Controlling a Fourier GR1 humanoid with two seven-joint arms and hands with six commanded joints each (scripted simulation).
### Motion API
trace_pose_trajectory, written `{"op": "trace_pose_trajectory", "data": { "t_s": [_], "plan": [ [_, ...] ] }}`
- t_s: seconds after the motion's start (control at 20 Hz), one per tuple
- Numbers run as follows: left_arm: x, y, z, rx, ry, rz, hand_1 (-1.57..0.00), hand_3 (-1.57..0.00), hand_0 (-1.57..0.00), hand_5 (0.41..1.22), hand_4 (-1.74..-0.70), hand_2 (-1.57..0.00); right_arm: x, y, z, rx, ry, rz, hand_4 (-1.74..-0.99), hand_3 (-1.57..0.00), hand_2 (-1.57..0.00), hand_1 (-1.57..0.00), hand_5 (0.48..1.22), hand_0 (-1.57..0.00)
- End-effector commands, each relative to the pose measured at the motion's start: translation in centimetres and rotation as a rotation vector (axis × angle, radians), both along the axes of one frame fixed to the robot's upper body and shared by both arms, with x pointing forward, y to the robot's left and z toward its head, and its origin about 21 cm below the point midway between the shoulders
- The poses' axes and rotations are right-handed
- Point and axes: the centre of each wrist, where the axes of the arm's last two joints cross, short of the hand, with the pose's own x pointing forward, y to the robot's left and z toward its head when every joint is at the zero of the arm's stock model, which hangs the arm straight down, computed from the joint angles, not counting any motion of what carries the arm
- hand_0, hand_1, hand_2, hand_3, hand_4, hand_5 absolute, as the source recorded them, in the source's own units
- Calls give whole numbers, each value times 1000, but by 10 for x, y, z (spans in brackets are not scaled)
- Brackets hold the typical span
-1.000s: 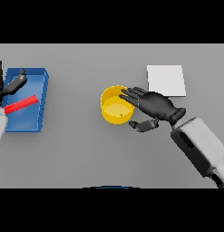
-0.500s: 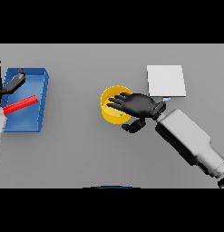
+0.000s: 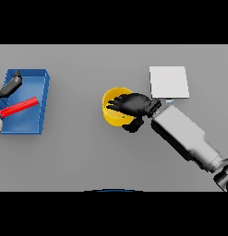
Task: Pick up the red beaker and tilt it to pour out 1 green nut into yellow bowl. Pick up the yellow bowl and place it on the metallic measuring scale.
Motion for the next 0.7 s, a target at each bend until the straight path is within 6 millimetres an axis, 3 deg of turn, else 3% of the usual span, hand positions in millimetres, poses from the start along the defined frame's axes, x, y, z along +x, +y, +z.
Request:
{"op": "trace_pose_trajectory", "data": {
  "t_s": [0.0,0.15,0.25,0.3,0.35,0.45,0.55,0.65],
  "plan": [
    [1,0,3,4,-1,-1,1,1,1,699,-746,1,1,4,-1,-13,12,-5,-1276,-14,1,1,744,1],
    [3,-1,3,5,3,7,1,1,1,699,-745,1,1,3,-5,-29,49,-26,-1289,-72,-23,1,758,1],
    [3,1,4,12,-3,2,1,1,1,701,-750,1,1,8,-5,-41,58,-70,-1302,-141,-71,-36,805,-26],
    [3,2,6,17,-6,-2,1,1,1,701,-752,1,0,6,-7,-43,66,-61,-1321,-182,-147,-135,839,-161],
    [3,-1,2,9,-4,-7,1,1,1,700,-754,1,0,5,-6,-45,68,-49,-1351,-236,-375,-422,915,-443],
    [3,-2,3,9,5,1,1,1,1,704,-755,1,0,0,-7,-22,87,-28,-1463,-399,-806,-836,1025,-849],
    [4,-2,4,12,-6,-2,1,1,1,701,-756,1,2,2,-6,-33,102,-24,-1557,-706,-1081,-1100,1096,-1109],
    [2,-5,4,17,-9,-7,1,1,1,698,-751,1,3,2,-4,-45,119,-24,-1623,-1007,-1176,-1270,1141,-1275]
  ]
}}
